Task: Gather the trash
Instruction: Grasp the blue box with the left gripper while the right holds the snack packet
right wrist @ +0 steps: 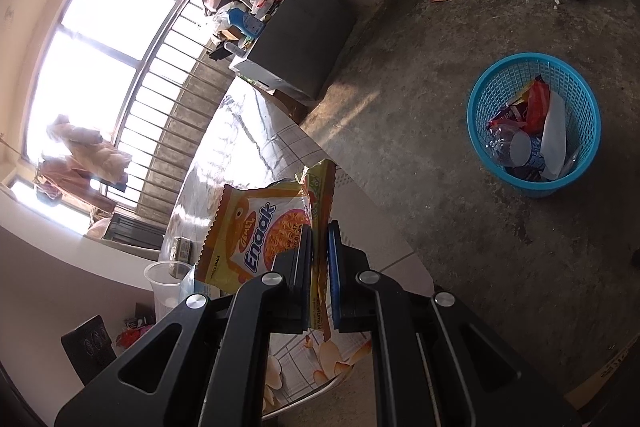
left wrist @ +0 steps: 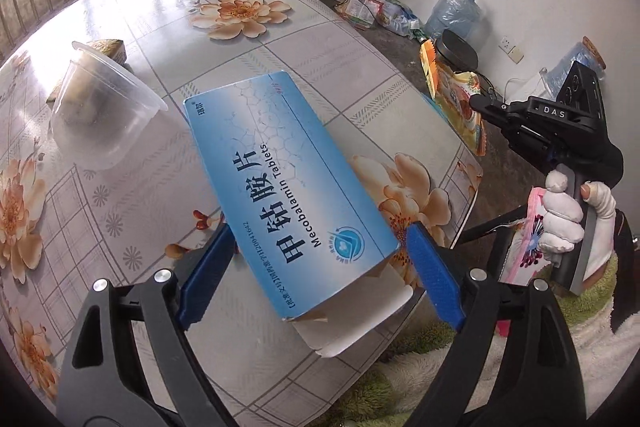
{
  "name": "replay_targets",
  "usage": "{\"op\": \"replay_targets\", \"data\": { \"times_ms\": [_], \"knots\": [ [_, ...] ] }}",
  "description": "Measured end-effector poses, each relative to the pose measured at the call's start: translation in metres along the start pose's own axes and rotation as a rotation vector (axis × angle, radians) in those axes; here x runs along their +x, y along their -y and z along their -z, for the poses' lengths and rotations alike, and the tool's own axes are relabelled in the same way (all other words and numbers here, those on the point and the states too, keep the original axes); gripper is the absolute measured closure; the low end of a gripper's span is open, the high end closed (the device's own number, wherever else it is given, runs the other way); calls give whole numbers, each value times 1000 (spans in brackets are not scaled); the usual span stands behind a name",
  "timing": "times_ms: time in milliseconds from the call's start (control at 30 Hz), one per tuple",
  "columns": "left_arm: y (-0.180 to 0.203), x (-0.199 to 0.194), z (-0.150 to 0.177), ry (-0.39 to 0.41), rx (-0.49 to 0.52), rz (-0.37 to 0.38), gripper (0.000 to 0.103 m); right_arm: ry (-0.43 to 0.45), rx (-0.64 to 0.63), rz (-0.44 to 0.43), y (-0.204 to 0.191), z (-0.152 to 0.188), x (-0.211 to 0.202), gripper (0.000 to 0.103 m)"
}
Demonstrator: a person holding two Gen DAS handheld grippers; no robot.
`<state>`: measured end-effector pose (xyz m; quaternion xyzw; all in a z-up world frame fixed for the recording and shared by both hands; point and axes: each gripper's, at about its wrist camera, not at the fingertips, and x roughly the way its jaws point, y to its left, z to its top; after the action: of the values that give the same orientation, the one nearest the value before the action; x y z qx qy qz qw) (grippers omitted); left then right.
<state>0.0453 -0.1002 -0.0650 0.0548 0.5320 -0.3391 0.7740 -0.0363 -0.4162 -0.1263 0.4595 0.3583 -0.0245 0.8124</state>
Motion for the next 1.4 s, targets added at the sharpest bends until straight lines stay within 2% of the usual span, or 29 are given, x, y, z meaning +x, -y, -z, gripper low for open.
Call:
{"op": "replay_targets", "data": {
  "times_ms": [167,333,500,567,867,1400],
  "knots": [
    [-14,6,-15,-6,-171,36,19,-22,-29,8,-8,3,5,95],
    [-10,21,-25,-9,-186,-23,19,-30,-41,25,-13,5,8,95],
    [-2,29,-29,3,-148,-70,19,-36,-45,33,-16,5,10,95],
    [-1,30,-29,9,-137,-87,28,-38,-47,34,-17,4,10,95],
    [4,24,-25,49,-89,-114,31,-54,-67,33,-23,6,13,95],
    [22,-4,-27,169,20,-181,34,-43,-108,40,-35,5,9,95]
  ]
}}
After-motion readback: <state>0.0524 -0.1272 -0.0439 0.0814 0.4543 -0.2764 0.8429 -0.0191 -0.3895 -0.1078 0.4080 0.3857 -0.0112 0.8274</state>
